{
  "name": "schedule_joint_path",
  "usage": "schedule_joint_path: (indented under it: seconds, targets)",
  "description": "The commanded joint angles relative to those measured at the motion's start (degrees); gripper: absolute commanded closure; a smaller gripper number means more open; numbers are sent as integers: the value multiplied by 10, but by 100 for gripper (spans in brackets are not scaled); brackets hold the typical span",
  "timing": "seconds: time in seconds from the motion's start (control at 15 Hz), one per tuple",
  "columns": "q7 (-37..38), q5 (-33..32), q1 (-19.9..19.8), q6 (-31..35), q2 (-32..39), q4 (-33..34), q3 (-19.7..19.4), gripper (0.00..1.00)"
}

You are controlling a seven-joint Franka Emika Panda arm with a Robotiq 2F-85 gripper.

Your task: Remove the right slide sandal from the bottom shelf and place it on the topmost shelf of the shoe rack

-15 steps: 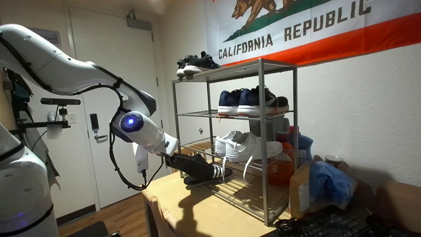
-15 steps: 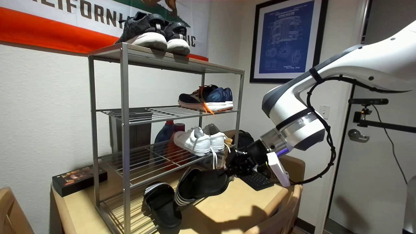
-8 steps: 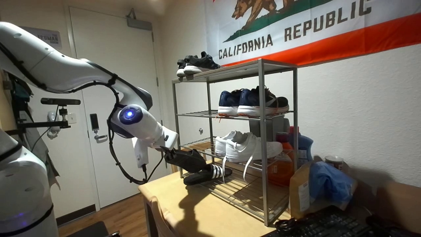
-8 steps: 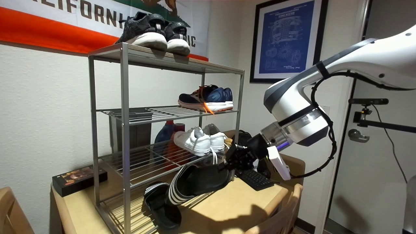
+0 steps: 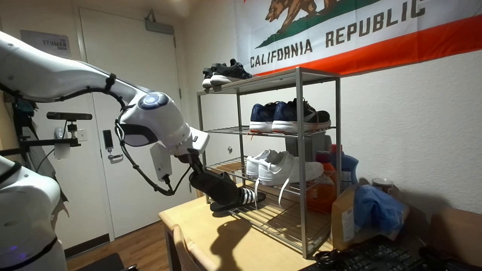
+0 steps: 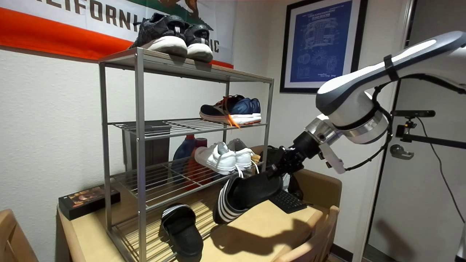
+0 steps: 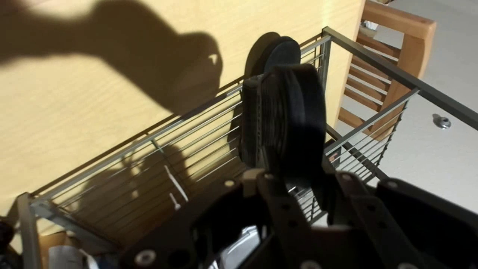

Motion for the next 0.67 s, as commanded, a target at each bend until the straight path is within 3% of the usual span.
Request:
schedule_joint_path:
  seconds: [0.0,0.27,0.6]
  targets:
    - [45,-150,-28,-117,-98,3,-81,93]
    - [39,-245,-3,-203,-150,40,-173,93]
    - [16,-224,64,-229,-179,72,-235,93]
